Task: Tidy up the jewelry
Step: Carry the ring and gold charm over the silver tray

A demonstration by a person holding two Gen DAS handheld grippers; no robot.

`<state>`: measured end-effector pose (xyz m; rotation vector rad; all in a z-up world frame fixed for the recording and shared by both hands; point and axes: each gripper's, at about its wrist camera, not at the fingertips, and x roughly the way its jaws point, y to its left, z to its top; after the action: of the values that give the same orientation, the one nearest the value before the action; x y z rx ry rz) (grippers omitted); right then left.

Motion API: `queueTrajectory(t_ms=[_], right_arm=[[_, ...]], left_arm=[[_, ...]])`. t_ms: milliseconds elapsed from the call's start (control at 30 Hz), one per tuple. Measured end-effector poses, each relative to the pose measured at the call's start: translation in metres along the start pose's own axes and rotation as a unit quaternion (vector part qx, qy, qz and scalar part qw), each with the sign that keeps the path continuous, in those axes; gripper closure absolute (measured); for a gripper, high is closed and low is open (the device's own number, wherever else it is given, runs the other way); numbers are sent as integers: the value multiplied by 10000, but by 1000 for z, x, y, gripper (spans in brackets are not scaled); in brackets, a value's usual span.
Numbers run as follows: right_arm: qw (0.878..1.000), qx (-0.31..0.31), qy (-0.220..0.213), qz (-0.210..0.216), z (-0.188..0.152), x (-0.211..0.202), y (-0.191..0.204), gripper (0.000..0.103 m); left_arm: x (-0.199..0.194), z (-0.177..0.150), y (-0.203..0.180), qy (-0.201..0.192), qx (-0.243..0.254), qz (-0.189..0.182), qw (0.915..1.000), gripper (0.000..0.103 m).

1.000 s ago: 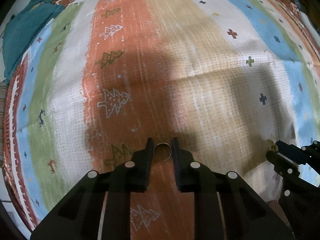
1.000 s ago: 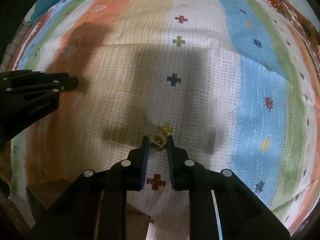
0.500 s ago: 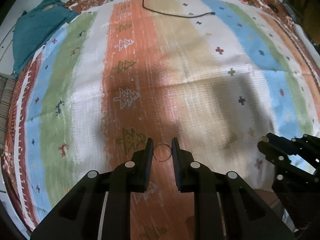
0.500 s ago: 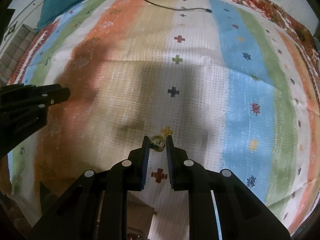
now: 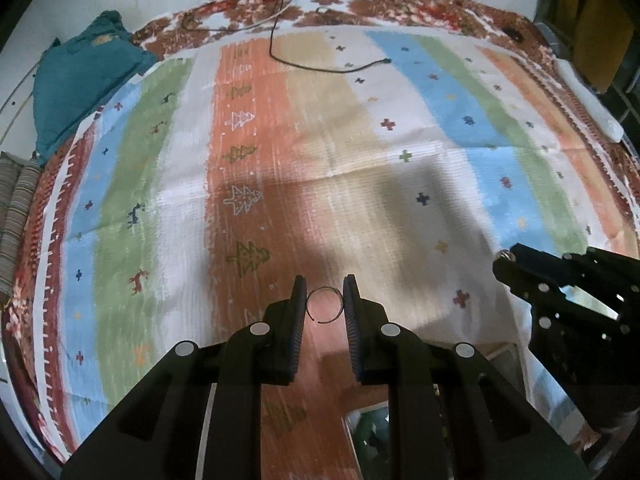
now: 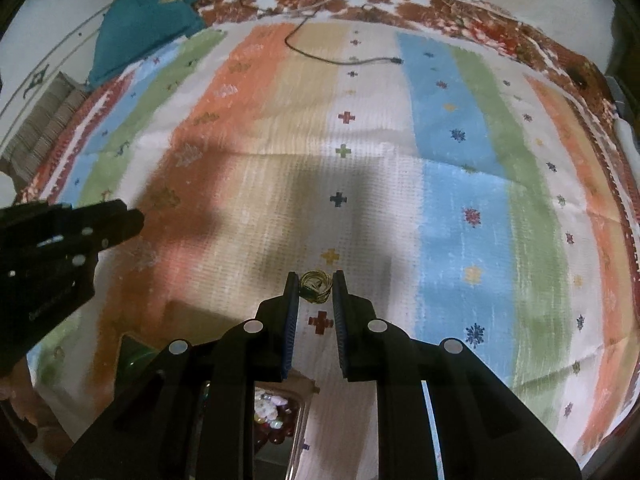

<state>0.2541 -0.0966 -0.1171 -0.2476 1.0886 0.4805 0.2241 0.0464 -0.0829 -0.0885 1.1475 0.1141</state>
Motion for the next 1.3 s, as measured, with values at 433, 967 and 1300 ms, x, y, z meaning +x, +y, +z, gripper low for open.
queueTrajectory(t_ms=[433, 967, 1300], right_arm=[[9989, -277, -371, 109, -23, -39, 14, 85], [9972, -337, -629, 231, -47, -61, 19, 85], [9961, -475, -646, 379, -62, -70, 26, 85]], left_arm=[[-45, -31, -9, -488, 47, -235, 9985, 85], [-57, -59, -14, -541, 102, -237, 9982, 85], [-71, -78, -20, -680, 173, -363, 9969, 85]])
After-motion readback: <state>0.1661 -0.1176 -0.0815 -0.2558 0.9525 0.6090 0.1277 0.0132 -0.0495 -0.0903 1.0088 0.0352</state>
